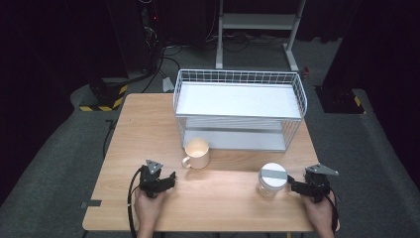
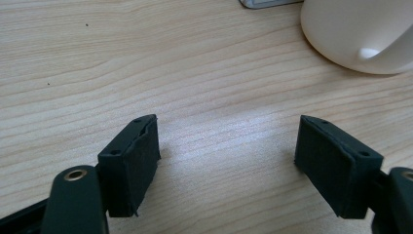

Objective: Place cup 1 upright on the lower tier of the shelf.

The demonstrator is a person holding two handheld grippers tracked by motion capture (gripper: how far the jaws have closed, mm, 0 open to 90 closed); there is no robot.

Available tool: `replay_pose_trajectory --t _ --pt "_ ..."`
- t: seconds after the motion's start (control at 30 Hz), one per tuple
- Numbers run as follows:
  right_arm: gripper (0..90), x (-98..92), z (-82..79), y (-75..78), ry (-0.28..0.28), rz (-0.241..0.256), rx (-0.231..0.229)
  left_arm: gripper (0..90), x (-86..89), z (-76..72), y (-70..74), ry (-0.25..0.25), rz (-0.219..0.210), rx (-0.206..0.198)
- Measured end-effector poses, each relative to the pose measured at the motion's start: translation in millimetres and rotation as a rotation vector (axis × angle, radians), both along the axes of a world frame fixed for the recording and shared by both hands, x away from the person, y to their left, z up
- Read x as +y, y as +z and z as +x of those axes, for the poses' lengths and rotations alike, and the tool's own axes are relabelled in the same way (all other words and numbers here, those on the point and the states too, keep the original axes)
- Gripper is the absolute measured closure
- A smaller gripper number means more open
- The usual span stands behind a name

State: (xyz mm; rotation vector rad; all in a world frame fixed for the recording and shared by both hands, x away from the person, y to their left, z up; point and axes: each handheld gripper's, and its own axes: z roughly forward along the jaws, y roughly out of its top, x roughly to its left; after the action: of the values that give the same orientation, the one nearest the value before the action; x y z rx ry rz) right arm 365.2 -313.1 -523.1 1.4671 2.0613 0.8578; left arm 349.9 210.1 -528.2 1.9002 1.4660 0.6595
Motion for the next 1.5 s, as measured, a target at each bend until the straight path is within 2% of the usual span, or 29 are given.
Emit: replay_pose_trajectory --t 0.9,1.27,1.37,1.5 --pt "21.7 1.6 -3.1 -0.1 0.003 0.002 -0.001 24.1 0.0 -0.1 0.0 0.004 0.000 0.000" --pt "14.4 2.9 -2.0 -0.2 0.034 0.006 0.019 23.9 0.1 -0.1 0.0 0.004 0.003 0.000" --pt "14.5 1.5 -3.7 0.0 0.028 0.019 0.013 23.9 0.4 -0.1 0.2 0.002 0.006 0.002" --pt "14.8 0.7 -9.8 1.1 0.030 0.031 -0.019 23.8 0.4 -0.1 0.2 0.001 0.005 0.003"
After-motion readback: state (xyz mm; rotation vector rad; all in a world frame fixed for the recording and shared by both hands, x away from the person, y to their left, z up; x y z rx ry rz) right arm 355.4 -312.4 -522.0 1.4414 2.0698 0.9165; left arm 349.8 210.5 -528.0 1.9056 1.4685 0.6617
